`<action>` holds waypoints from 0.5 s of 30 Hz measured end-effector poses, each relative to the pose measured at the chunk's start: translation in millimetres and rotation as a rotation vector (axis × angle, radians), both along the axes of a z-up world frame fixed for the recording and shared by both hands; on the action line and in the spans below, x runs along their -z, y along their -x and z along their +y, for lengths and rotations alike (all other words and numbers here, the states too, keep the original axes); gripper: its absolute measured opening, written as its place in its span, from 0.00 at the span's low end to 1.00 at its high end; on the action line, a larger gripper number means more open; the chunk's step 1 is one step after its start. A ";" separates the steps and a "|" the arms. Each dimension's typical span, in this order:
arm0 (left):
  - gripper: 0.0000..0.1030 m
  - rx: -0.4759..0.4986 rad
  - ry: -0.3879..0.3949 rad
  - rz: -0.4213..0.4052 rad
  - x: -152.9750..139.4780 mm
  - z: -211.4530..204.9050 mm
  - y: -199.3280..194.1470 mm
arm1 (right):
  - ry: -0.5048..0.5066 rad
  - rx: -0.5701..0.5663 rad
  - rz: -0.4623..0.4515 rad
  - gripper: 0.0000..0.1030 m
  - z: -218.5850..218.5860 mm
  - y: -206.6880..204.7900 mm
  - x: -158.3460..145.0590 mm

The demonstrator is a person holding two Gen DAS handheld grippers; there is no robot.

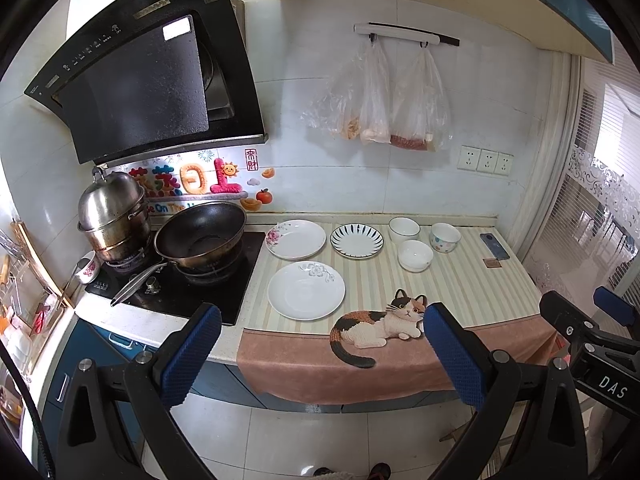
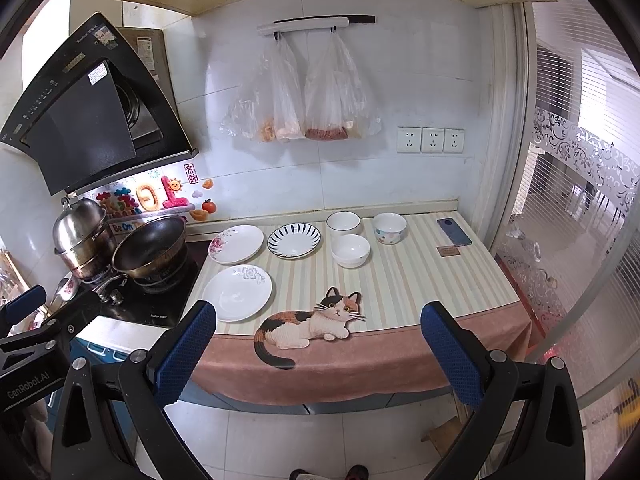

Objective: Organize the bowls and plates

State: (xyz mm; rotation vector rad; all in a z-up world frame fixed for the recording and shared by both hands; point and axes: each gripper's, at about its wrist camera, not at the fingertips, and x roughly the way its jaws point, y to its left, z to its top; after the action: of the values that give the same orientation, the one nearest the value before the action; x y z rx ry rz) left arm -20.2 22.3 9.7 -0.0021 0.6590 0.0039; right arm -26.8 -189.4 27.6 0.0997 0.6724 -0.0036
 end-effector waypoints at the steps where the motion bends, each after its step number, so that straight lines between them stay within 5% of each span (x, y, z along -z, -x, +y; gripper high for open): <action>1: 1.00 -0.001 0.000 -0.001 0.3 -1.5 -1.4 | -0.003 0.000 0.000 1.00 -0.2 0.4 -0.2; 15: 1.00 -0.001 -0.002 -0.001 0.2 -2.7 0.6 | -0.002 0.004 -0.003 1.00 -0.9 1.5 1.7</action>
State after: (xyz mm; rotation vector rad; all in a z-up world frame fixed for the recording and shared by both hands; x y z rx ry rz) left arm -20.8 19.7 9.5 -0.0008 0.6576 0.0053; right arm -28.3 -190.3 25.9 0.1028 0.6688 -0.0066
